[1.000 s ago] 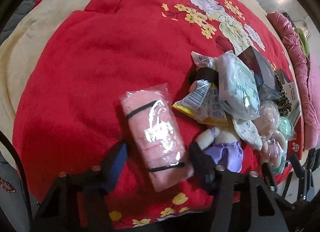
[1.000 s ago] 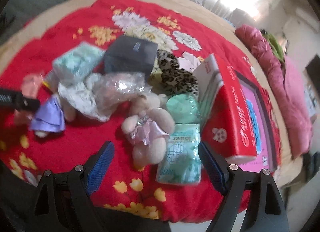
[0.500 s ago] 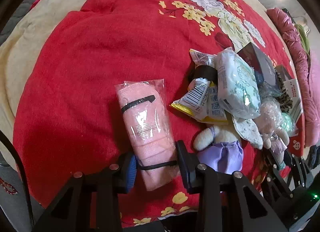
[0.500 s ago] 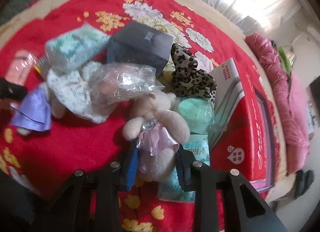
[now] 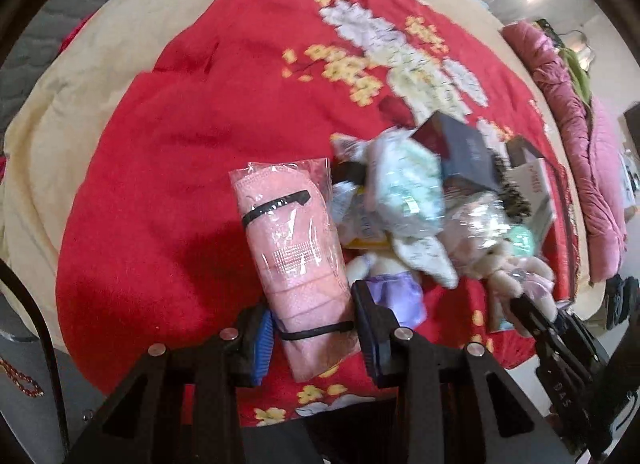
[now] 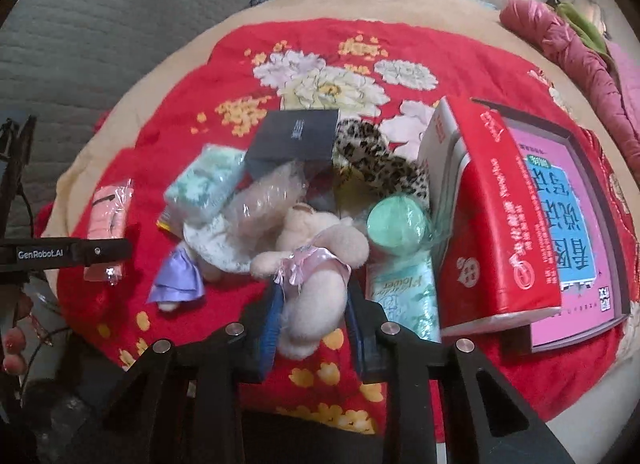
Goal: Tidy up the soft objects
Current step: 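Carry the towel with the left tool while the right tool carries the bunny over the pink tray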
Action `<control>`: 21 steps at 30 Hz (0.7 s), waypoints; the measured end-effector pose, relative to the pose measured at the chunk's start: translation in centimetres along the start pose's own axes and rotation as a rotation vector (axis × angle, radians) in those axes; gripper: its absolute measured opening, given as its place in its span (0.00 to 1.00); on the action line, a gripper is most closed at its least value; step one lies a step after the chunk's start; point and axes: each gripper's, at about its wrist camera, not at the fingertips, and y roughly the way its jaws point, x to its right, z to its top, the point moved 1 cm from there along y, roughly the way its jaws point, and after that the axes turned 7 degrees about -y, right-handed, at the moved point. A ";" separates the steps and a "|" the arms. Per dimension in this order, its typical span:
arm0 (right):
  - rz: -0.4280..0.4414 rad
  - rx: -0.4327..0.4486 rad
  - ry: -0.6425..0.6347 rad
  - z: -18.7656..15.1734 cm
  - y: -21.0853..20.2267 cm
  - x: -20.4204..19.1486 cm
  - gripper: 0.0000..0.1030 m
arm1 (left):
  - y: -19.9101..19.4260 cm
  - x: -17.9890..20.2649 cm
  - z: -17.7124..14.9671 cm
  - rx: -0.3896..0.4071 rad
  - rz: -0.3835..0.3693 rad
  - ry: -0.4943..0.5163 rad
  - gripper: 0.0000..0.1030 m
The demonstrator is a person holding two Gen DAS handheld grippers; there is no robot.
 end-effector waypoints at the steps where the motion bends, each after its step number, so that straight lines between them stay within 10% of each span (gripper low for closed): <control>1: 0.003 0.006 0.006 -0.1 -0.2 0.1 0.28 | -0.4 0.5 0.0 0.006 -0.004 0.011 0.36; 21: 0.030 0.131 0.110 0.6 -4.3 3.5 0.22 | -3.2 6.6 -0.7 0.049 -0.067 0.154 0.36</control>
